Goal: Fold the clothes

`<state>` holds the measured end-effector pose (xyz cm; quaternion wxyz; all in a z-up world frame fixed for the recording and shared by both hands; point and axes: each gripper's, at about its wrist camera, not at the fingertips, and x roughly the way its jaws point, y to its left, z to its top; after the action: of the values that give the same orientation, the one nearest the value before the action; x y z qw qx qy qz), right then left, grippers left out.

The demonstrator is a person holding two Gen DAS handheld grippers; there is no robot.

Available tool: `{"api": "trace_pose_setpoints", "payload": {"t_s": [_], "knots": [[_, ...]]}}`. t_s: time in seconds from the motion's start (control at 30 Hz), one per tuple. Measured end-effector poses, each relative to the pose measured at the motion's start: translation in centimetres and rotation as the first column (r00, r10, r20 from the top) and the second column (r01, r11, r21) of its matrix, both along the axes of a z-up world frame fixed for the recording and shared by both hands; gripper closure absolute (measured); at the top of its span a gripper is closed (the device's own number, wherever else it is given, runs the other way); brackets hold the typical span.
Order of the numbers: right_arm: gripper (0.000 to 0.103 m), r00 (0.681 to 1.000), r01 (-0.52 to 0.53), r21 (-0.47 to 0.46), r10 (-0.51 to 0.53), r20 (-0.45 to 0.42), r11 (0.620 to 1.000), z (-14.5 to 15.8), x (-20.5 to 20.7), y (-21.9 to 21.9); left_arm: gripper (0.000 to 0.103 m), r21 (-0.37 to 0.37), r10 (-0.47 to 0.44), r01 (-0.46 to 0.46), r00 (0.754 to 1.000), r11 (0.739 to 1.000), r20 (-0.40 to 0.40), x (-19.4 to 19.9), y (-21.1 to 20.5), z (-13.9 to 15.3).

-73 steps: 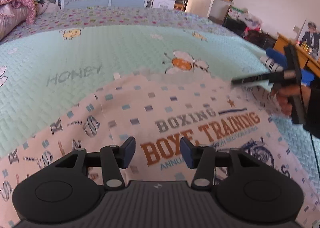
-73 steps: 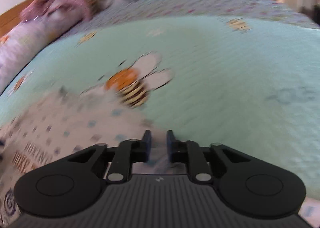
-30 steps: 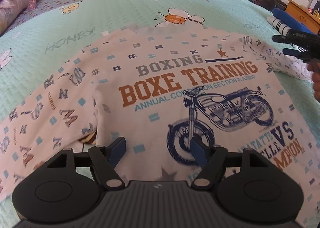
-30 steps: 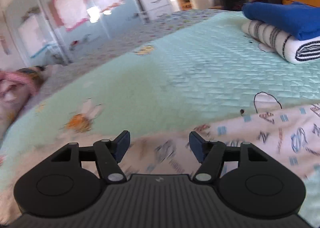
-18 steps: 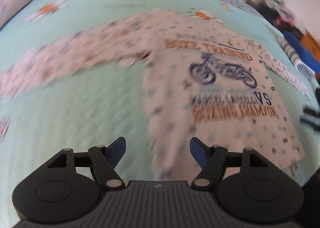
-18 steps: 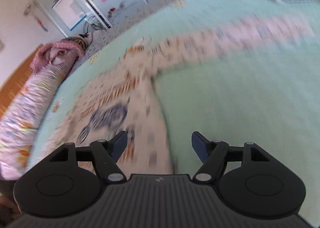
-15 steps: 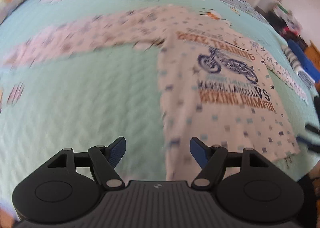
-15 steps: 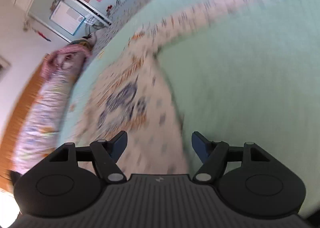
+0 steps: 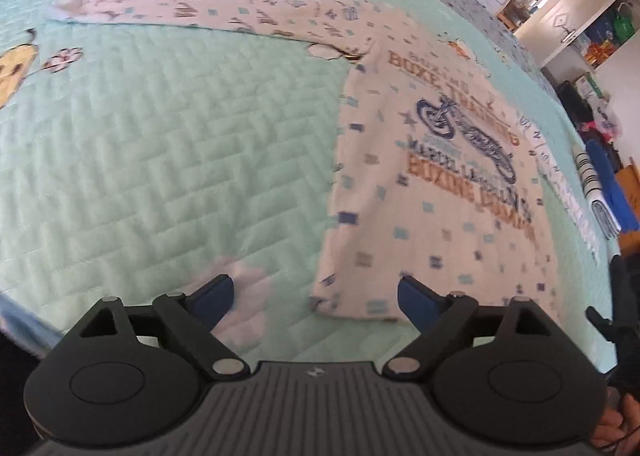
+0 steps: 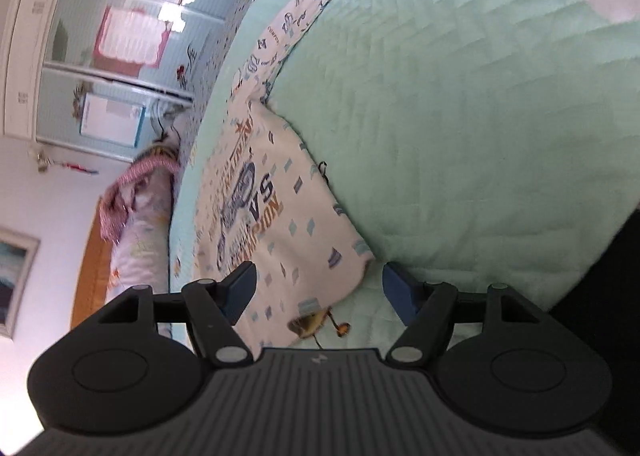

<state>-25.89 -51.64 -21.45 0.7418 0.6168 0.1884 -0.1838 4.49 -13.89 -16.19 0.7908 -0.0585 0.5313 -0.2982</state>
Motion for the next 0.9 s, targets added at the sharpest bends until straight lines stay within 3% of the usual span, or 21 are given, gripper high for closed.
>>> {"api": "trace_pose_setpoints", "payload": {"t_s": [0.1, 0.13, 0.17, 0.2, 0.23, 0.27, 0.47, 0.8, 0.9], "knots": [[0.04, 1.0, 0.021, -0.003, -0.021, 0.002, 1.0, -0.1, 0.7, 0.1, 0.025, -0.027, -0.025, 0.025, 1.0, 0.999, 0.017, -0.2, -1.7, -0.1], [0.05, 1.0, 0.025, -0.004, -0.025, -0.002, 1.0, -0.1, 1.0, 0.1, 0.037, -0.033, -0.036, 0.037, 0.999, 0.999, 0.024, -0.2, -2.2, -0.2], [0.063, 1.0, 0.027, 0.0, -0.027, -0.008, 1.0, -0.3, 1.2, 0.1, 0.058, -0.038, -0.045, 0.046, 0.999, 0.998, 0.027, -0.3, -2.7, -0.2], [0.07, 1.0, 0.025, 0.005, -0.025, -0.015, 1.0, -0.6, 1.5, 0.0, 0.07, -0.048, -0.045, 0.046, 0.999, 0.998, 0.015, -0.3, -2.9, -0.4], [0.085, 0.999, 0.023, 0.007, -0.023, -0.027, 1.0, -0.7, 1.7, 0.0, 0.09, -0.063, -0.04, 0.04, 0.999, 0.997, -0.006, -0.2, -3.0, -0.7], [0.096, 0.999, 0.021, 0.008, -0.021, -0.039, 1.0, -0.9, 1.9, 0.0, 0.093, -0.085, -0.026, 0.024, 0.999, 0.996, -0.024, -0.1, -2.8, -0.9], [0.097, 0.999, 0.003, -0.064, -0.006, -0.038, 0.998, 0.6, 1.8, 1.0, 0.098, -0.105, 0.003, -0.003, 1.0, 0.994, 0.002, -0.4, -0.8, 0.1], [0.098, 0.996, -0.015, -0.128, 0.026, 0.088, 0.992, 6.6, 0.9, 2.8, 0.098, -0.199, 0.007, 0.008, 0.997, 0.98, 0.075, -1.0, 2.1, 5.1], [0.098, 0.997, -0.011, -0.135, 0.021, 0.072, 0.991, 6.7, 0.1, 2.8, 0.098, -0.186, 0.019, -0.007, 0.998, 0.982, 0.058, -1.2, 3.2, 4.6]]}}
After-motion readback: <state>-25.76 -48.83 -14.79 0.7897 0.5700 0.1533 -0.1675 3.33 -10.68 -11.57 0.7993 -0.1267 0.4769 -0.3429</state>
